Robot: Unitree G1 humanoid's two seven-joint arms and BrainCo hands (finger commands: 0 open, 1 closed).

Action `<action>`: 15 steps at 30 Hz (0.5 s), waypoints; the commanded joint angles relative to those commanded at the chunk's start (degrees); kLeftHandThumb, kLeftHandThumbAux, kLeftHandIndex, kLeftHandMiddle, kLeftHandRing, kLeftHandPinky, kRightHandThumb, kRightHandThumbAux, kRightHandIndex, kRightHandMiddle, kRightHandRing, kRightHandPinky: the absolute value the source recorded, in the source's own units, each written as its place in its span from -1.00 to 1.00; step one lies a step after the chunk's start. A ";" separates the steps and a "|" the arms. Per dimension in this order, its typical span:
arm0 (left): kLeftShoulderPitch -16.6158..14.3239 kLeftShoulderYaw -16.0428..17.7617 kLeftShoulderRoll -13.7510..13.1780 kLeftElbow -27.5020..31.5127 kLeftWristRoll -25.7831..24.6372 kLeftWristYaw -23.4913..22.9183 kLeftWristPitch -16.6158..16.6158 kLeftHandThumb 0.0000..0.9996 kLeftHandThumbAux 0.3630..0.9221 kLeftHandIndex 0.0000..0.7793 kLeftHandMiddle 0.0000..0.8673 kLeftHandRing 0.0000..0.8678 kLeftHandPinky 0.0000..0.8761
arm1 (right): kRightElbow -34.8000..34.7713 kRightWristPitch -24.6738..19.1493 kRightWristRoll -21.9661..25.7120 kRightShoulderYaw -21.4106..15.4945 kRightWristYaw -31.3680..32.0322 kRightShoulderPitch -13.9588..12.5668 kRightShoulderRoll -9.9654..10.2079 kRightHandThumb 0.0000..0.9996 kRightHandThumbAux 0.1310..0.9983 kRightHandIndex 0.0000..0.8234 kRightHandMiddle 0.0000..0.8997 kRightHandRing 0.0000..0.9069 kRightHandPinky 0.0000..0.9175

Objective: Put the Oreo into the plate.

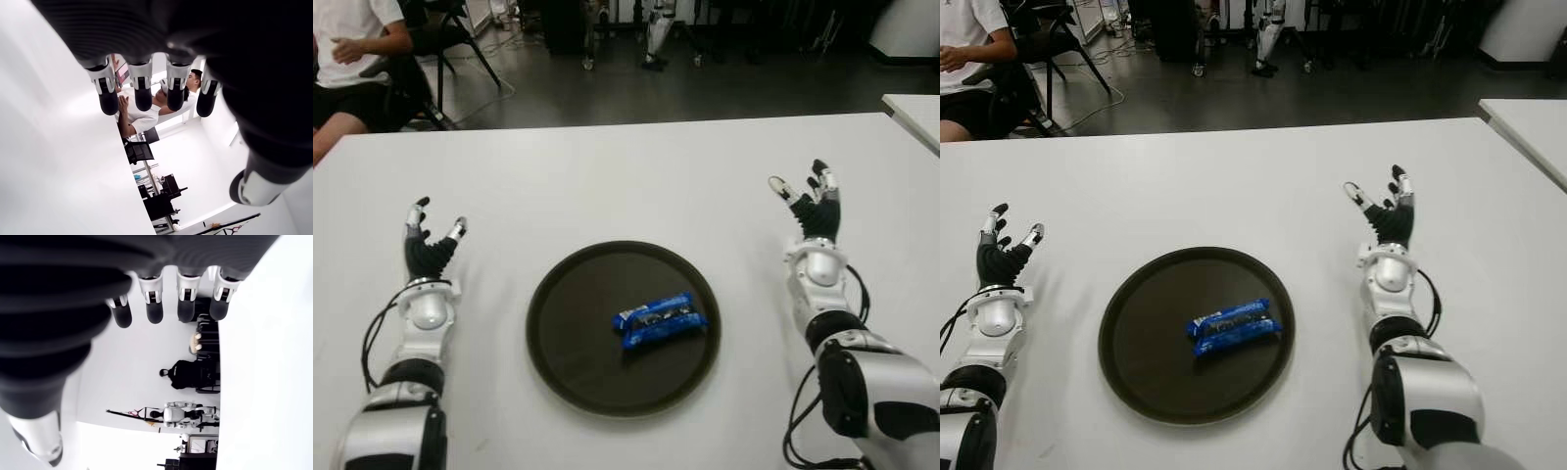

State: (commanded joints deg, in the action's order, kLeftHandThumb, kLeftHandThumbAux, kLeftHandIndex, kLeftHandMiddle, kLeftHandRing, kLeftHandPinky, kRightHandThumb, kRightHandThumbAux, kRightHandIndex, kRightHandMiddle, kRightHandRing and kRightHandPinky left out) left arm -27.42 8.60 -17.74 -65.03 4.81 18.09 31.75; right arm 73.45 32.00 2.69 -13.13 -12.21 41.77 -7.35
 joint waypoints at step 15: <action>-0.34 0.84 -0.18 -0.53 -0.83 -0.56 -0.75 -1.00 0.12 -1.00 -1.00 -1.00 -1.00 | 2.41 -8.72 -2.52 1.82 3.33 -0.45 -0.99 -1.00 0.27 -0.97 -1.00 -1.00 -1.00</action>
State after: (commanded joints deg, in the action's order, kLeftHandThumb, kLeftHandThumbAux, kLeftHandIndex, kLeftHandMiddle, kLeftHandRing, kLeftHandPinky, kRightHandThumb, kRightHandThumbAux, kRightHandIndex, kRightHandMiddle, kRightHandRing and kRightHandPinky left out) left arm -27.76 9.44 -17.91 -65.56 3.97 17.53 31.00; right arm 75.87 23.28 0.18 -11.31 -8.88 41.32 -8.34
